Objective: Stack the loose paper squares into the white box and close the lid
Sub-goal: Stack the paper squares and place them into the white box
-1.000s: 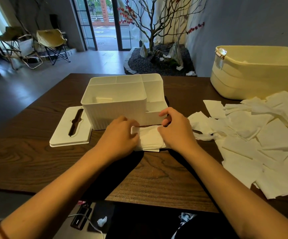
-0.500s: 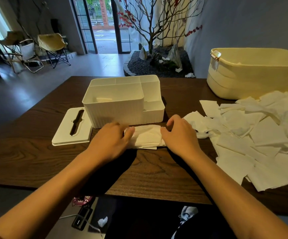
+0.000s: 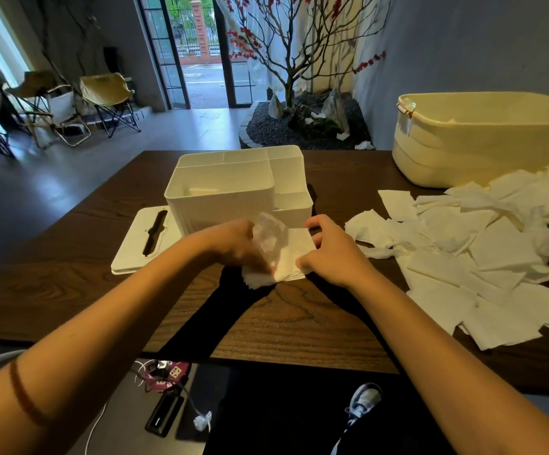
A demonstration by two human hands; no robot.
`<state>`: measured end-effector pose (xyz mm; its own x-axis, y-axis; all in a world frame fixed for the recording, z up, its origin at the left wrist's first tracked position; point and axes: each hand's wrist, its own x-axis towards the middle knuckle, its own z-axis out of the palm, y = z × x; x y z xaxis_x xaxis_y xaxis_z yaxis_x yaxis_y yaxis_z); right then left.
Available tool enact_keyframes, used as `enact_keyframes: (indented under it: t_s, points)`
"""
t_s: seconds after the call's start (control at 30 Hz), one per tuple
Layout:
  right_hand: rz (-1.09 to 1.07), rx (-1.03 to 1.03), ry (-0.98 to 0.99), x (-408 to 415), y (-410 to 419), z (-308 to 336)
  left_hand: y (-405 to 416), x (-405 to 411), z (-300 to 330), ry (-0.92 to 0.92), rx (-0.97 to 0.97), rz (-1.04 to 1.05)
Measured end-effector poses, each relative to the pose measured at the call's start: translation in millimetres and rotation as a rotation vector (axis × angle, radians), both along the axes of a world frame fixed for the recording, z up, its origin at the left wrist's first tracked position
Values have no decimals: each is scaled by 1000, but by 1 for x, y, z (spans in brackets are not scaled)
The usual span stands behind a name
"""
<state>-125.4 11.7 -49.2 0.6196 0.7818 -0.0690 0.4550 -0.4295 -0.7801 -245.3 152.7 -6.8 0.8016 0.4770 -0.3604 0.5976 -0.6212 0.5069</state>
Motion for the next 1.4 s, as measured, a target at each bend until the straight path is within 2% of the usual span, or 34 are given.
enact_keyframes:
  t_s: [0.07, 0.17, 0.27, 0.37, 0.4, 0.53, 0.6, 0.73, 0.97, 1.17, 1.4]
  points:
    - [26, 74, -4, 3, 0, 0, 2, -5, -6, -163, -11, -32]
    - [133, 179, 47, 10, 0, 1, 8, -13, -18, -353, -138, -15]
    - [173, 238, 112, 14, 0, -1, 4, -17, -26, -458, -260, 1]
    - [107, 347, 116, 12, 0, -8, 2, -17, -32, -502, -409, 43]
    - [80, 392, 43, 10, 0, -9, 0, -17, -33, -505, -440, 48]
    - [80, 415, -459, 8, 5, -13, -2, -15, -37, -534, -478, 65]
    - [59, 466, -584, 10, 10, -17, -2, -14, -37, -548, -509, 81]
    - [-7, 581, -721, 12, 12, -19, 1, -14, -38, -546, -631, 122]
    - [-49, 524, -863, 14, 7, -20, 8, -11, -49, -578, -644, 156]
    - [89, 581, -939, 12, 0, -17, 6, -10, -52, -647, -870, 189]
    - [123, 533, -990, 16, -5, -15, 1, -10, -47, -636, -928, 176]
